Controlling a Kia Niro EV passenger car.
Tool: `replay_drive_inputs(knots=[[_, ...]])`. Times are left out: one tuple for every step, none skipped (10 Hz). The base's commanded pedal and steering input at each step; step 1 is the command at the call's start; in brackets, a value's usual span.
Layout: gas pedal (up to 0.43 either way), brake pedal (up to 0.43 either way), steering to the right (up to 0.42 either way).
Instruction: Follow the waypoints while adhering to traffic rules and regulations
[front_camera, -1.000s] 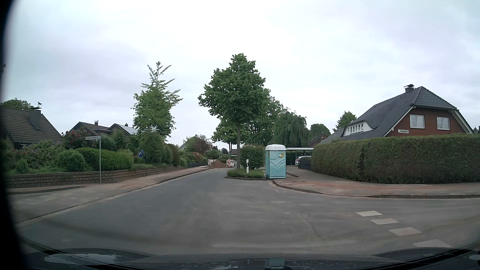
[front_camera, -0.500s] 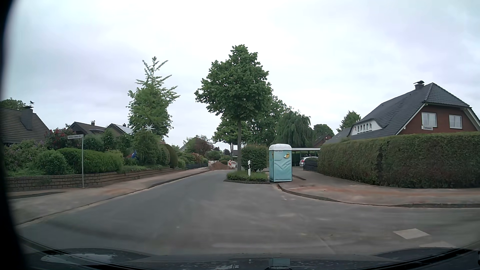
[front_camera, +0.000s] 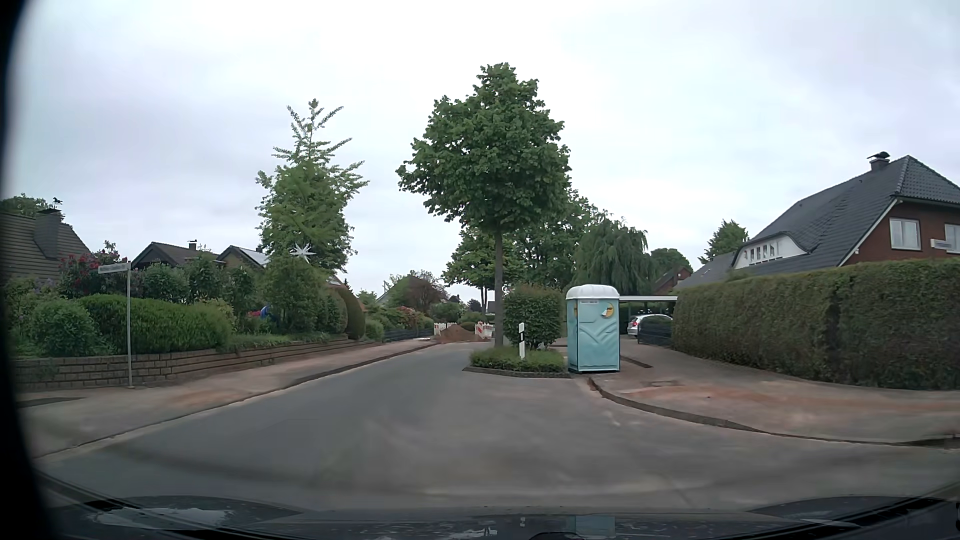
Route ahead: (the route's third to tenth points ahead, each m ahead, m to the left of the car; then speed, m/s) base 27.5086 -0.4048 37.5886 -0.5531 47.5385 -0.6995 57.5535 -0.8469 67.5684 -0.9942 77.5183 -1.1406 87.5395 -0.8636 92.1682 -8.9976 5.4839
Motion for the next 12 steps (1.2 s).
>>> replay_drive_inputs(knots=[[0.268,0.000,-0.132],[0.248,0.000,-0.148],[0.189,0.000,-0.161],[0.189,0.000,-0.172],[0.177,0.000,-0.180],[0.169,0.000,-0.181],[0.169,0.000,-0.178],[0.157,0.000,-0.172],[0.157,0.000,-0.160],[0.150,0.000,-0.146],[0.150,0.000,-0.128],[0.138,0.000,-0.098]])
